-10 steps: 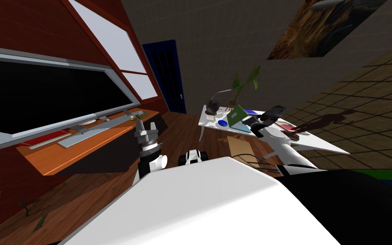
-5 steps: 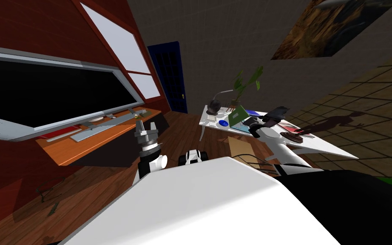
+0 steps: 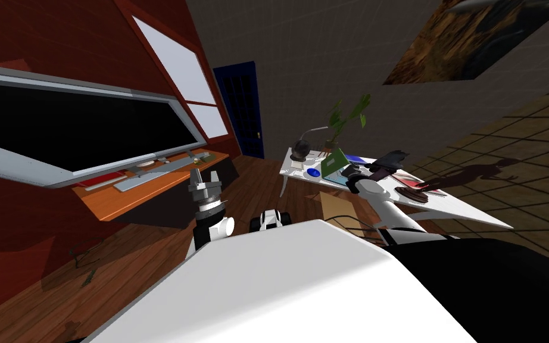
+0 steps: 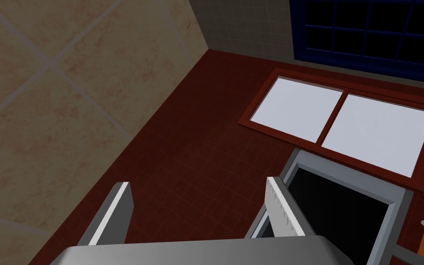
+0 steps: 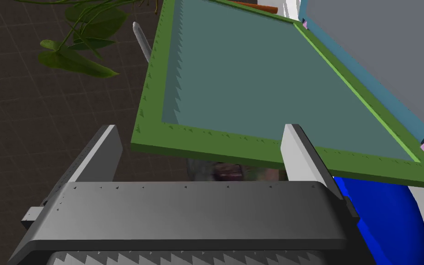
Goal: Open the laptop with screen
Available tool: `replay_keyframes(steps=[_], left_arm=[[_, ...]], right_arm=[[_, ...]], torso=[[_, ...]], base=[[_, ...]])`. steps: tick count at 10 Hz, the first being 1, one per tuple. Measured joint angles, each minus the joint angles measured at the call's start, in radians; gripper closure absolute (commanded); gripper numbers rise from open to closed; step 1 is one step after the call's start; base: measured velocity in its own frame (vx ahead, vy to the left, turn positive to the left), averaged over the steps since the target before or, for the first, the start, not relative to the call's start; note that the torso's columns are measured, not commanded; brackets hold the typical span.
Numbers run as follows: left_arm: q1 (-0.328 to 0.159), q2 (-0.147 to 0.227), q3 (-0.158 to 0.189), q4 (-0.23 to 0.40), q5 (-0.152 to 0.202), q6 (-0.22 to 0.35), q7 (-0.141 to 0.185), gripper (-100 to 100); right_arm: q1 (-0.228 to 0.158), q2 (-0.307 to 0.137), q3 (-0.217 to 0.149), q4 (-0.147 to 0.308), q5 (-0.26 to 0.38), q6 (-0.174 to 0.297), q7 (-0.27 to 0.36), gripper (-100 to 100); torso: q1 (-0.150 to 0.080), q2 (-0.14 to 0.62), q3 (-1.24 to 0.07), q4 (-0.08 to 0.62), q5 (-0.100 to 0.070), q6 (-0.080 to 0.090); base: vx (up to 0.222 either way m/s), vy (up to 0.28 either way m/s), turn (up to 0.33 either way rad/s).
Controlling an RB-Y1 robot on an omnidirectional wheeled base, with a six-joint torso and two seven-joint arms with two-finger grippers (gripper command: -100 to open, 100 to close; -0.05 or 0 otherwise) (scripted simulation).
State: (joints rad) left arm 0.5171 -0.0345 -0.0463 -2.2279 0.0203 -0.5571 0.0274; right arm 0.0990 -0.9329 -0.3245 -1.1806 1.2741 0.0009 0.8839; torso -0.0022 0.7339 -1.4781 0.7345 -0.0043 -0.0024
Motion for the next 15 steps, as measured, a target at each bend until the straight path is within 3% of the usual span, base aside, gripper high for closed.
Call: replay_keyframes(steps=[2,3,6,7,8,12,15], left_arm=[[0.0,0.0,0.0,0.0,0.0,0.0,0.0,0],[0.0,0.0,0.0,0.0,0.0,0.0,0.0,0],[0.0,0.0,0.0,0.0,0.0,0.0,0.0,0],[0.0,0.0,0.0,0.0,0.0,0.0,0.0,0],[0.0,0.0,0.0,0.0,0.0,0.0,0.0,0],[0.0,0.0,0.0,0.0,0.0,0.0,0.0,0],[0.0,0.0,0.0,0.0,0.0,0.0,0.0,0]], right_arm=[[-0.001,0.013,0.006,0.003,0.053,0.043,0.037,-100],[0.001,-0.004,0.047,0.004,0.047,0.087,0.05,-100],[-0.027,0.045,0.015,0.027,0.156,0.096,0.087,-100],[-0.029,0.047,0.026,0.029,0.161,0.116,0.111,-100],[-0.031,0.059,0.023,0.034,0.229,0.131,0.099,-100],[-0.037,0.07,0.045,0.029,0.18,0.176,0.225,-100],[-0.046,0.076,0.056,0.042,0.253,0.195,0.192,-100]], torso=[[-0.001,-0.001,0.0,-0.002,-0.003,0.0],[-0.002,-0.002,-0.001,-0.003,-0.004,-0.001],[-0.006,-0.004,-0.002,-0.004,-0.007,0.0],[-0.007,-0.004,-0.002,-0.005,-0.009,-0.002],[-0.009,-0.005,-0.002,-0.006,-0.01,-0.001],[-0.013,-0.008,-0.004,-0.007,-0.012,0.0],[-0.015,-0.008,-0.004,-0.008,-0.013,0.0]], base=[[-0.04,-0.012,0.068],[-0.031,-0.002,0.043],[-0.028,-0.004,0.058],[-0.04,-0.008,0.077],[-0.026,0.004,0.036],[-0.017,0.001,0.028],[-0.014,-0.002,0.034]])
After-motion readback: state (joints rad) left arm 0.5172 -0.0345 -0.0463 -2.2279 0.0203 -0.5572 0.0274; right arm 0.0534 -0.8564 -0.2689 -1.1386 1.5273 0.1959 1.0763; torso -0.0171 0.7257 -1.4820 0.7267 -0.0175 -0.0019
